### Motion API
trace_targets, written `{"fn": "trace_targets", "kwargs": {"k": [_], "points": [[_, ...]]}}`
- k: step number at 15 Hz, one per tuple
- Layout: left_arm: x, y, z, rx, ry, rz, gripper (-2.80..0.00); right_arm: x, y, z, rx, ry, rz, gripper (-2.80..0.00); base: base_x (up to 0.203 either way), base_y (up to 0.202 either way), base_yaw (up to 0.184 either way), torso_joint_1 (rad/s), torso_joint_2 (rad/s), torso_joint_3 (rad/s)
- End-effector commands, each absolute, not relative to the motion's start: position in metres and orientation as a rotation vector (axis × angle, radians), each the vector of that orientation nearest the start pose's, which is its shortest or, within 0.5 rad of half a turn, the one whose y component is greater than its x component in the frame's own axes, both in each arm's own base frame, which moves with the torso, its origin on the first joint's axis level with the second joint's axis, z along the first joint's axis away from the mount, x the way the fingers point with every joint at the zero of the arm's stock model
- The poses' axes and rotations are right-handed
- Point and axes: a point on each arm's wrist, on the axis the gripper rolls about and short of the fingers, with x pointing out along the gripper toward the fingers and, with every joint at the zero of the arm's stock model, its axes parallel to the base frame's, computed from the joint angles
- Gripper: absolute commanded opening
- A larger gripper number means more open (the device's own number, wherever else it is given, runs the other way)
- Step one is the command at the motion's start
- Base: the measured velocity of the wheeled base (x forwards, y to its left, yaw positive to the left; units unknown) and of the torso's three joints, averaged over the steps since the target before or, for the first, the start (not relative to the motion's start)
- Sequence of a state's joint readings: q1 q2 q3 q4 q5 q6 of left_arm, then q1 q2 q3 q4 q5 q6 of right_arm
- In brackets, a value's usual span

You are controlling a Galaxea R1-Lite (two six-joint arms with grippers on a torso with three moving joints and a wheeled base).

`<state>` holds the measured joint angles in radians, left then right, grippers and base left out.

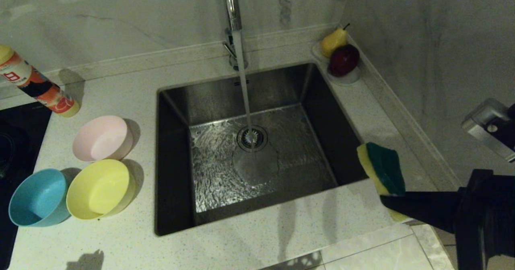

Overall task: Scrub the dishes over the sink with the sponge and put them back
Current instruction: Pick up a bowl and the sponge

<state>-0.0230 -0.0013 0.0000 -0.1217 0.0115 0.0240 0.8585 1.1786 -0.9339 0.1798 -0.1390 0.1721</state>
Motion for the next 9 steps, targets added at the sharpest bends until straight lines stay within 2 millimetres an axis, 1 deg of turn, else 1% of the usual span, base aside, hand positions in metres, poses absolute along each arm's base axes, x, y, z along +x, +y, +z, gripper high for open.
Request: {"fn": "trace_targets", "kwargs": {"k": [1,3,5,9], "points": [[-0.02,0.001,0.077,0.025,-0.084,-0.01,-2.8,0.117,0.132,0.261,-0.058,0.471,0.682,-2.8,0.0,0.0,0.0,0.0,0.0,0.0],[-0.02,0.001,0.077,0.025,-0.084,-0.01,-2.8,0.123,0.139,0.255,-0.075,0.501,0.681,-2.8,0.0,0.0,0.0,0.0,0.0,0.0],[-0.02,0.001,0.077,0.025,-0.084,-0.01,-2.8,0.12,0.143,0.254,-0.077,0.509,0.711,-2.8,0.0,0.0,0.0,0.0,0.0,0.0],[-0.02,0.001,0.077,0.04,-0.081,-0.009,-2.8,0.121,0.144,0.253,-0.073,0.515,0.704,-2.8,0.0,0.0,0.0,0.0,0.0,0.0]]}}
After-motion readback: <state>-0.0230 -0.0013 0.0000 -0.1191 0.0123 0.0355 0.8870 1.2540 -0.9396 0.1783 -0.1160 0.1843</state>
